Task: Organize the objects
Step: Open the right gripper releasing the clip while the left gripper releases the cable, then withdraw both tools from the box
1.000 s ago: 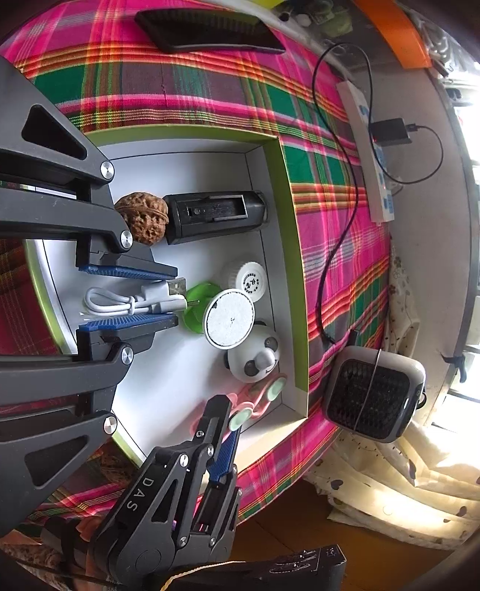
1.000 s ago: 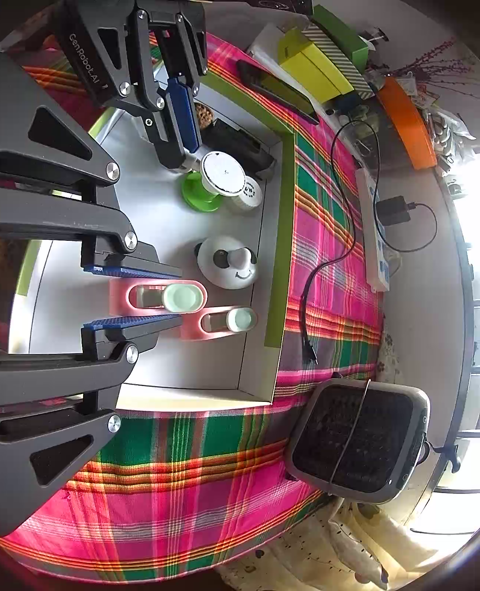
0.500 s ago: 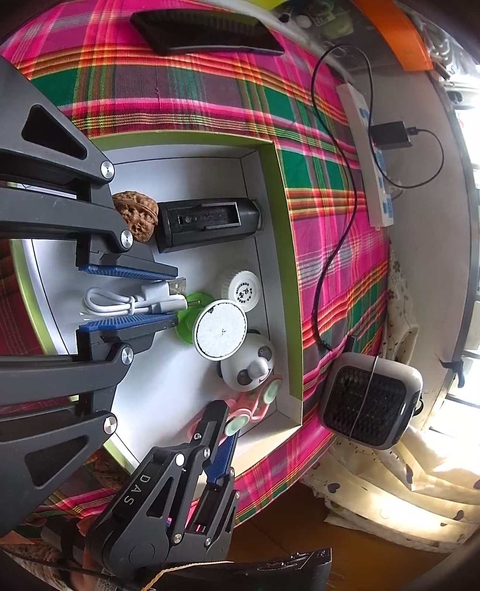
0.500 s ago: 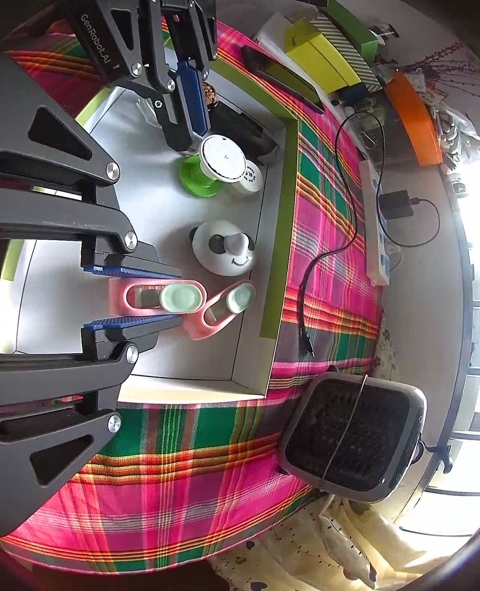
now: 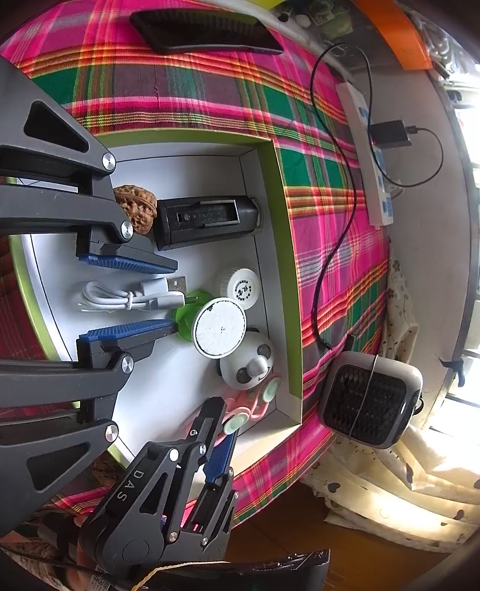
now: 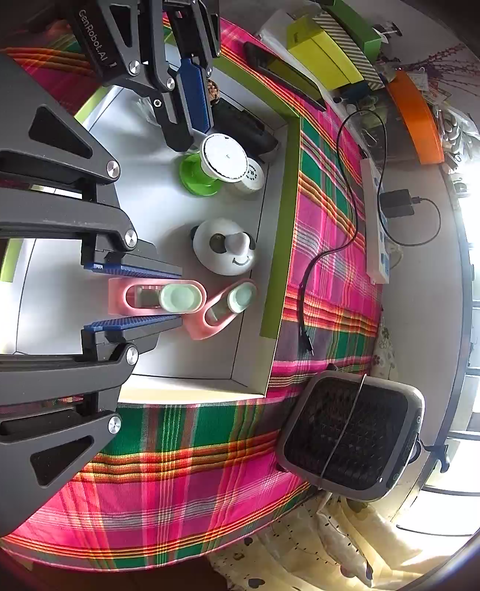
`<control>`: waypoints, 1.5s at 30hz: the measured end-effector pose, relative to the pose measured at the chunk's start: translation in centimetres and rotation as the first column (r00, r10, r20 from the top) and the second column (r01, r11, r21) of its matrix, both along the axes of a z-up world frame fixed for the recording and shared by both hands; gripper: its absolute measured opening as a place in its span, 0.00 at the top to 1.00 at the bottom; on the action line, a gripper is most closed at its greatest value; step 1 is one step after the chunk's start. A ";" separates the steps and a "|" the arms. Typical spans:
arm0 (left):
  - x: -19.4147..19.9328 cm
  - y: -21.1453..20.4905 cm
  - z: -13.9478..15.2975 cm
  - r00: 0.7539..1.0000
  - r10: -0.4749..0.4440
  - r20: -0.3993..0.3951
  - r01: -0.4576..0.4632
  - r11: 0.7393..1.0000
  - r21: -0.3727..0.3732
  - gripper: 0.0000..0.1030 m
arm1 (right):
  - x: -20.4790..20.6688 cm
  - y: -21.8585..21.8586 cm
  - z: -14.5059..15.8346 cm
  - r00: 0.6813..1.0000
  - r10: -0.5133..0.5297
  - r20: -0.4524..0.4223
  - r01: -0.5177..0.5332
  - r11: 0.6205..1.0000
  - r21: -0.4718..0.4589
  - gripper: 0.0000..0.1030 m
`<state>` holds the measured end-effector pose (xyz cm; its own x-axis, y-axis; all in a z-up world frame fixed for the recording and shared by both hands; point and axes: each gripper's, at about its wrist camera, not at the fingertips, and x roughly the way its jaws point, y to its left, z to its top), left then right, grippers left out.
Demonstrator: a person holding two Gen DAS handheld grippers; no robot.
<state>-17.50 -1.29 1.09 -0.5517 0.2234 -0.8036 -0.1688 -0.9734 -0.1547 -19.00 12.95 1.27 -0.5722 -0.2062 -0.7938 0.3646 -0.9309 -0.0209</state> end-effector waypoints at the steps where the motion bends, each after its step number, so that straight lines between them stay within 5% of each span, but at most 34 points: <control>1: 0.0 0.0 0.0 1.000 0.000 0.001 0.000 1.000 0.002 0.75 | 0.0 0.0 0.0 1.000 -0.001 -0.002 0.001 1.000 0.000 0.77; 13: 1.0 -0.1 0.5 1.000 0.014 -0.016 -0.014 1.000 0.011 0.67 | 0.8 0.6 0.7 1.000 -0.023 -0.019 0.022 0.999 -0.043 0.59; 45: 8.4 0.5 3.0 0.994 -0.005 -0.110 0.011 0.998 0.055 0.67 | 8.2 3.3 3.2 0.991 -0.089 -0.100 0.078 0.991 -0.112 0.59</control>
